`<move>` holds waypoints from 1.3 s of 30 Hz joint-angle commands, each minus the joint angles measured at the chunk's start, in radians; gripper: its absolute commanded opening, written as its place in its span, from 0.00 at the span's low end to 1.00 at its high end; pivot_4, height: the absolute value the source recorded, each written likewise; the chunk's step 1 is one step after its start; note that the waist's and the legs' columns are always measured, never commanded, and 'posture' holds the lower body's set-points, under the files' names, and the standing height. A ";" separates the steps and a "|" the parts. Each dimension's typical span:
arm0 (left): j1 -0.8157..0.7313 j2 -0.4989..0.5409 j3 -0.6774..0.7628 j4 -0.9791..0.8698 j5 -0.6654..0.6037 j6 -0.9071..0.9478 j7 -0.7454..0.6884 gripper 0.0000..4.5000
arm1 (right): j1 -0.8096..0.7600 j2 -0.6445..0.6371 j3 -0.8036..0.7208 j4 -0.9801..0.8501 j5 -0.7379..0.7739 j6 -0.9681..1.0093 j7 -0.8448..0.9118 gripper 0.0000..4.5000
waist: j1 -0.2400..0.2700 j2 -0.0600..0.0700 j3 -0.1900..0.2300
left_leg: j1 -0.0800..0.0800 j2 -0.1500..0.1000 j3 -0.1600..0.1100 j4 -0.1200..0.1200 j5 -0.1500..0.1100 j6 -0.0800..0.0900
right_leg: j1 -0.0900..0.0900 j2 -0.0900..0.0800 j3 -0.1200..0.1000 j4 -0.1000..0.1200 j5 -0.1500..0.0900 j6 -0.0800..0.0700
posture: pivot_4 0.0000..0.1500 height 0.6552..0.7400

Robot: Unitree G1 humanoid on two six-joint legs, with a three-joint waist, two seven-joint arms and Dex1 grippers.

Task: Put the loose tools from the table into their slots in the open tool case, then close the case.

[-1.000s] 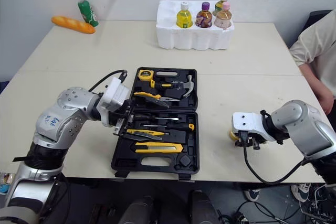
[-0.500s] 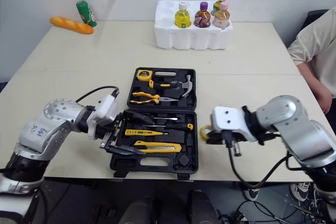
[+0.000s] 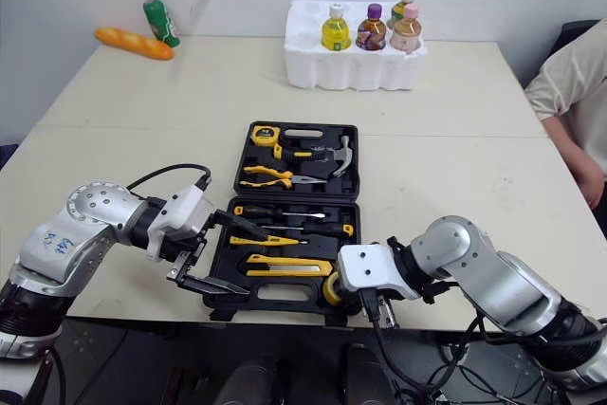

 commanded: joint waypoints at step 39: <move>-0.039 -0.027 0.024 0.065 0.046 -0.086 -0.008 1.00 | 0.433 0.244 -0.194 0.362 0.061 -0.386 -0.150 0.01 | 0.001 -0.004 -0.002 | 0.007 0.001 0.000 -0.001 -0.002 0.003 | 0.006 0.001 0.000 0.000 0.000 0.001 | 1.00 0.96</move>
